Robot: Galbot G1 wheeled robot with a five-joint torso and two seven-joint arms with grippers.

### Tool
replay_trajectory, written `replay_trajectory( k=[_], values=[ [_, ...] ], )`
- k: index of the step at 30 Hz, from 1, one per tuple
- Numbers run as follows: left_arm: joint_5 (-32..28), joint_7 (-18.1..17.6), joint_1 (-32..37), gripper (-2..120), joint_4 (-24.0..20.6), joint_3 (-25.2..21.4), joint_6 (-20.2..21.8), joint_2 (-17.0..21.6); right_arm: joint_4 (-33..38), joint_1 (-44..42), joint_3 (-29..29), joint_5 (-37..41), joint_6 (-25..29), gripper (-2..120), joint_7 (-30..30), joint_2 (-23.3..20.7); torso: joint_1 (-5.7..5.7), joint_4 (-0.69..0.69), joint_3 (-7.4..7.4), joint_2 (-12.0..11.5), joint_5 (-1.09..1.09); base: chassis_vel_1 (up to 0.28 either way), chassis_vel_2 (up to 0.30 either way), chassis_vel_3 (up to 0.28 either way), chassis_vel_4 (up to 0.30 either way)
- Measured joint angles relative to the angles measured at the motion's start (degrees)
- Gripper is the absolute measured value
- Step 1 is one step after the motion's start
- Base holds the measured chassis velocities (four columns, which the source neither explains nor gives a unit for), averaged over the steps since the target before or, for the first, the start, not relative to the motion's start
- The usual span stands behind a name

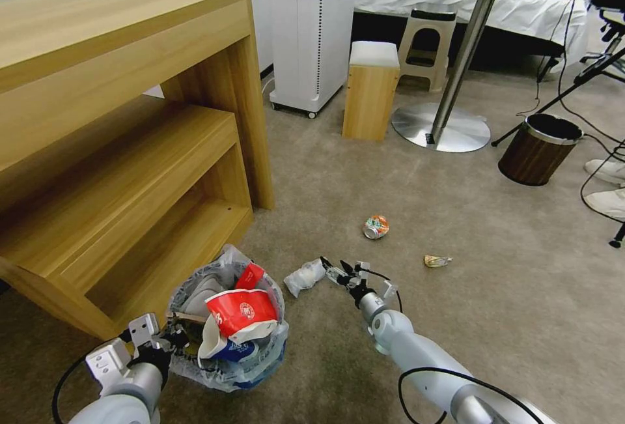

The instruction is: Pick up the trash bin and place the garbage on the floor into it.

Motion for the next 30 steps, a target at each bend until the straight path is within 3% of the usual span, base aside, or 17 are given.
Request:
replay_trajectory(
  k=[5, 20, 30],
  values=[
    [0.0, 0.0, 0.1, 0, 0.0, -0.3, -0.1, 0.0, -0.3, -0.2, 0.6, -0.2, -0.4, 100, -0.2, 0.4, 0.00, 0.00, 0.00, 0.0, 0.01, 0.000, 0.000, 0.000, 0.000],
    [0.0, 0.0, 0.1, 0, 0.1, 0.2, -0.3, -0.1, -4.6, 1.5, 2.6, -0.6, -3.3, 100, -3.2, 1.6, 0.00, 0.00, 0.00, 0.0, 0.00, 0.000, 0.000, 0.000, 0.000],
    [-0.3, 0.0, 0.8, 0, -0.9, 0.2, -0.3, -0.3, -9.2, 3.5, 5.9, -2.4, -6.4, 100, -5.3, 4.7, 0.00, 0.00, 0.00, 0.0, 0.01, 0.000, 0.000, 0.000, 0.000]
  ],
)
